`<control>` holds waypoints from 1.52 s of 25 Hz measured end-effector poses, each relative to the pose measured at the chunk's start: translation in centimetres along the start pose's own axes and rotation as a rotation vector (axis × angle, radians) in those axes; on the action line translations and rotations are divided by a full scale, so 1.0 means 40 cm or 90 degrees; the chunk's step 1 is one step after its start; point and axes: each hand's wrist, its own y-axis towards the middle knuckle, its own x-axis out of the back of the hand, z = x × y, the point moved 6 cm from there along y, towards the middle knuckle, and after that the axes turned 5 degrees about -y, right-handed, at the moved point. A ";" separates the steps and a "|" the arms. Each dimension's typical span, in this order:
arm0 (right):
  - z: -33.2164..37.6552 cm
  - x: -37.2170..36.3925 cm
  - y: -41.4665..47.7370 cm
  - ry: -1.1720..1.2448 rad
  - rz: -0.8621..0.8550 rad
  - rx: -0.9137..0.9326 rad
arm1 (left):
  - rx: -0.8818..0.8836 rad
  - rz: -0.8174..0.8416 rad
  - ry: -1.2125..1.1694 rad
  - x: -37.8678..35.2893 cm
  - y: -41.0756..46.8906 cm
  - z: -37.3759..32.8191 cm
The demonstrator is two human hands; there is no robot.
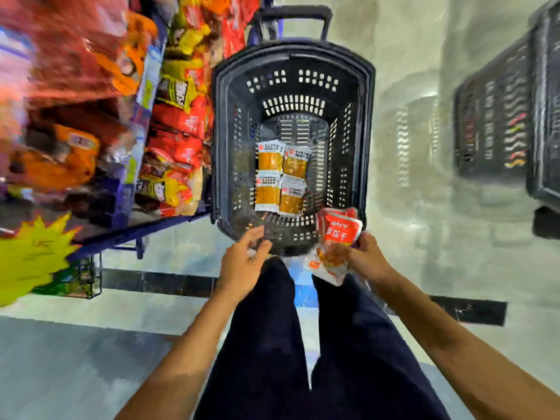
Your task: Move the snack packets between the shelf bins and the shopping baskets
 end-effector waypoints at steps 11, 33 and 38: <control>-0.188 -0.037 -0.547 0.272 -0.185 0.108 | -0.182 0.207 0.062 0.068 -0.366 -0.132; -0.414 0.712 -0.712 0.405 -0.268 0.142 | -0.227 0.265 0.118 -0.601 -0.567 -0.469; -0.259 0.921 -0.585 0.345 -0.227 0.134 | -0.217 0.236 0.088 -0.759 -0.461 -0.642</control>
